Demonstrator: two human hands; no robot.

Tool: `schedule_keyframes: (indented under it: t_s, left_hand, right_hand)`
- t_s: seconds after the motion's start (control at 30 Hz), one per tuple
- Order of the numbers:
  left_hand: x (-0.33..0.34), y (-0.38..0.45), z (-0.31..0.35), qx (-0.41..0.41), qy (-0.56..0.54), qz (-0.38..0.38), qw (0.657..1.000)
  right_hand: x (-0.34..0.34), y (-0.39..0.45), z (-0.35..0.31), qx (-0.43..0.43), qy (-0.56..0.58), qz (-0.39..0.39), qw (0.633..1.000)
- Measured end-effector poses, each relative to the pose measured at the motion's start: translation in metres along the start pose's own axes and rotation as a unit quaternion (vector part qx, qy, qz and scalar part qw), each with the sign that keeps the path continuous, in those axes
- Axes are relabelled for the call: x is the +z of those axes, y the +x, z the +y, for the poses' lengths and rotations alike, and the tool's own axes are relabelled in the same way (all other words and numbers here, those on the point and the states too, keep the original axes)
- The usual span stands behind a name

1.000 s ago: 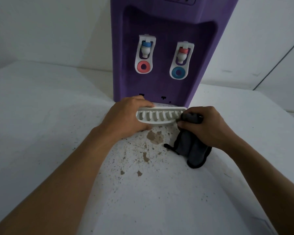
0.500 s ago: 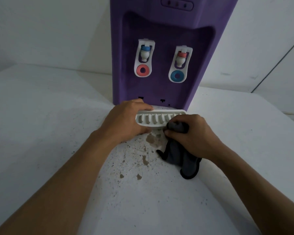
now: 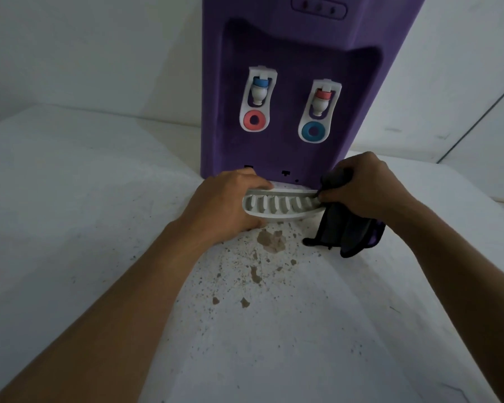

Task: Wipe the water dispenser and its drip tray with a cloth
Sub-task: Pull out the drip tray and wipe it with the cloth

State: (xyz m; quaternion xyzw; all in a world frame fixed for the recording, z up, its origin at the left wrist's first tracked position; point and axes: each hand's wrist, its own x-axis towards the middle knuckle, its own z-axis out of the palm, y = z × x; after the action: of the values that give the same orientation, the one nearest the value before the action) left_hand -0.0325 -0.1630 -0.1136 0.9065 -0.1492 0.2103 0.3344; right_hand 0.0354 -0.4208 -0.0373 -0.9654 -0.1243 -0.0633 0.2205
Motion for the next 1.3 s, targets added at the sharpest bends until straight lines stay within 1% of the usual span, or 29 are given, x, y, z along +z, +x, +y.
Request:
schedule_keyframes:
  t_s: [0.07, 0.1, 0.17, 0.2, 0.27, 0.4, 0.47, 0.53, 0.6, 0.7, 0.83, 0.9, 1.07, 1.1, 1.2, 1.3]
  left_hand:
    - [0.000, 0.000, 0.001, 0.001, -0.002, 0.001, 1.000]
    - [0.000, 0.000, 0.001, 0.001, -0.002, 0.000, 1.000]
    - [0.000, 0.000, 0.002, 0.005, 0.001, -0.001, 1.000]
    - [0.000, 0.000, 0.002, 0.005, 0.003, 0.000, 1.000]
    - [0.000, 0.000, 0.002, 0.007, 0.005, 0.002, 1.000]
    - [0.000, 0.000, 0.002, 0.008, 0.004, 0.003, 1.000]
    - [-0.001, -0.001, 0.002, 0.010, 0.008, 0.003, 1.000]
    - [-0.001, -0.001, 0.003, 0.008, 0.008, 0.002, 1.000]
    - [-0.001, -0.001, 0.003, 0.004, 0.010, 0.002, 1.000]
    - [-0.002, -0.001, 0.004, 0.004, 0.016, 0.007, 1.000]
    - [-0.002, -0.001, 0.006, 0.003, 0.016, 0.004, 1.000]
    - [-0.002, -0.001, 0.007, 0.004, 0.021, 0.005, 1.000]
    - [-0.002, -0.001, 0.007, 0.004, 0.019, -0.002, 1.000]
    - [-0.002, -0.001, 0.007, 0.006, 0.018, -0.002, 1.000]
    - [-0.001, -0.001, 0.007, 0.014, 0.020, 0.000, 1.000]
    - [-0.001, 0.001, 0.006, 0.009, 0.020, -0.002, 1.000]
  right_hand:
    - [0.005, -0.001, -0.004, -0.037, -0.032, -0.001, 0.999]
    - [0.008, -0.002, -0.004, -0.063, -0.060, 0.013, 0.996]
    - [0.013, -0.007, -0.004, -0.130, -0.124, 0.046, 0.983]
    - [0.014, -0.008, -0.003, -0.163, -0.138, 0.050, 0.976]
    - [0.013, -0.011, 0.001, -0.203, -0.130, 0.038, 0.970]
    - [0.004, -0.009, 0.012, -0.245, -0.103, -0.010, 0.964]
    - [0.000, -0.006, 0.018, -0.251, -0.065, -0.035, 0.965]
    - [-0.004, -0.003, 0.025, -0.230, -0.041, -0.045, 0.971]
    - [-0.004, -0.001, 0.030, -0.213, -0.063, -0.041, 0.974]
    - [-0.001, 0.000, 0.029, -0.226, -0.103, -0.023, 0.968]
    - [-0.001, 0.004, 0.024, -0.228, -0.167, -0.032, 0.959]
    - [-0.002, 0.005, 0.021, -0.258, -0.192, -0.034, 0.946]
    - [-0.004, 0.012, 0.011, -0.340, -0.214, -0.051, 0.914]
    - [-0.004, 0.013, 0.012, -0.346, -0.210, -0.056, 0.913]
    - [-0.008, 0.016, 0.015, -0.344, -0.160, -0.072, 0.922]
    - [-0.006, 0.021, 0.013, -0.369, -0.147, -0.075, 0.915]
